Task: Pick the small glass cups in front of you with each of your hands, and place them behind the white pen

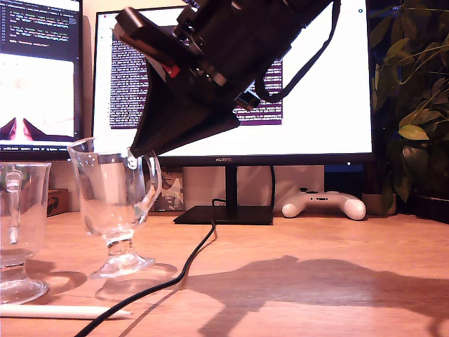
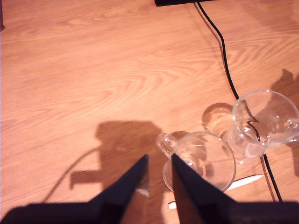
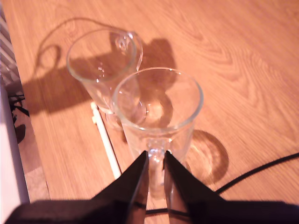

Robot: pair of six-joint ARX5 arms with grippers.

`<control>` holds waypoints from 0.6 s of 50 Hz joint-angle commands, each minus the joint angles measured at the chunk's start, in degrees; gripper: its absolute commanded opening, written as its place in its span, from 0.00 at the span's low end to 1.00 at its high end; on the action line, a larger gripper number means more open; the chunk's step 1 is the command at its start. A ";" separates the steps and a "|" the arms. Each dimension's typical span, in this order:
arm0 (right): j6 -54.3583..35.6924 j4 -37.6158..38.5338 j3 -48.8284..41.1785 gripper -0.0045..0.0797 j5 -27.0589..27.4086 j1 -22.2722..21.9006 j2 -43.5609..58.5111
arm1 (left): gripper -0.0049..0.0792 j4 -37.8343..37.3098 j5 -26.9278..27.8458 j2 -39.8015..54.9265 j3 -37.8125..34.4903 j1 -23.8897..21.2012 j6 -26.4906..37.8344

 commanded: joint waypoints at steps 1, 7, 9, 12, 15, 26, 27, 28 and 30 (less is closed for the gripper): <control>0.37 1.64 -1.66 0.04 -0.77 0.15 -1.64 | 0.22 0.20 0.15 -0.17 -0.20 0.11 0.24; 0.76 2.32 -2.47 0.04 -1.18 0.15 -1.64 | 0.22 0.20 0.15 -0.17 -0.20 0.11 0.24; 0.90 2.34 -2.49 0.04 -1.18 0.15 -1.64 | 0.22 0.20 0.15 -0.17 -0.20 0.11 0.24; 1.07 2.64 -2.49 0.04 -1.18 0.15 -1.53 | 0.22 0.20 0.15 -0.17 -0.20 0.11 0.22; 1.14 3.10 -2.49 0.04 -1.18 0.15 -1.53 | 0.22 0.17 0.15 -0.17 -0.20 0.11 0.22; 1.99 3.15 -2.49 0.04 -1.18 0.15 -0.66 | 0.22 0.11 0.15 -0.17 -0.20 0.11 0.22; 2.21 3.02 -2.49 0.04 -1.18 0.15 -0.44 | 0.22 0.04 0.15 -0.17 -0.20 0.11 0.20; 2.29 2.95 -2.49 0.04 -1.18 0.15 -0.26 | 0.22 0.00 0.15 -0.17 -0.20 0.11 0.20; 2.67 2.56 -2.49 0.05 -1.18 0.15 0.07 | 0.22 -0.07 0.17 -0.17 -0.20 0.11 0.20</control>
